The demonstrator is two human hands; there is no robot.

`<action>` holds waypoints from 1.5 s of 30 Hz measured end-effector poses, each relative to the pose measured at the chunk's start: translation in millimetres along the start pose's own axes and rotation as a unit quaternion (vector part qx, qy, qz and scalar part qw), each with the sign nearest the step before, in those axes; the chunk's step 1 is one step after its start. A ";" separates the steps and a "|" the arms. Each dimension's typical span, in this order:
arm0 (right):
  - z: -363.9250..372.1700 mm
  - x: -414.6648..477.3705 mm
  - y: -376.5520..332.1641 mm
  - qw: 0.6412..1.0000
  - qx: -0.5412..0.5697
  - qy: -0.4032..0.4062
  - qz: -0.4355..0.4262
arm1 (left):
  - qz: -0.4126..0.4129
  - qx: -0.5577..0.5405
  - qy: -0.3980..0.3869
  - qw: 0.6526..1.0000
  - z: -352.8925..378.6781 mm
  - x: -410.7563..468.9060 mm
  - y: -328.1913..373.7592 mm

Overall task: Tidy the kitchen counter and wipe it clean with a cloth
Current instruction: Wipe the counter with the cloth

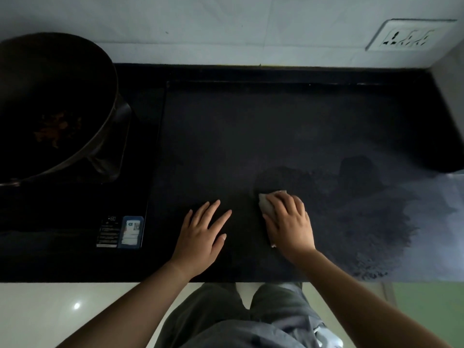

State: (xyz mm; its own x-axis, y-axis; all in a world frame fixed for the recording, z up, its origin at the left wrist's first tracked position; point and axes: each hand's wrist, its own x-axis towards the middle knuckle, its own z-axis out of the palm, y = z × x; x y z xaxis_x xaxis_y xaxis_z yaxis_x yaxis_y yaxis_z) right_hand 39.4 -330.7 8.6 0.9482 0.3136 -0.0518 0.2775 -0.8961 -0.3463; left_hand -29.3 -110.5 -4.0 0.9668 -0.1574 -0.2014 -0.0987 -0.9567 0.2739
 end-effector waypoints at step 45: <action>-23.8 52.7 51.2 0.989 -0.007 0.022 0.144 | -0.071 -0.004 -0.003 0.997 -6.4 -9.2 31.3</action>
State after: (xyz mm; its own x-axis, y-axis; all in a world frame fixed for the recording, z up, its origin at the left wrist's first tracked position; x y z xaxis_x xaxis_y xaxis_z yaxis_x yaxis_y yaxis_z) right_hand 107.2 -367.6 10.4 0.9940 0.0310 -0.1051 -0.0032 -0.9506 -0.3104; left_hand -39.8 -137.4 12.4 0.9693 -0.0219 -0.2451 0.0414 -0.9673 0.2501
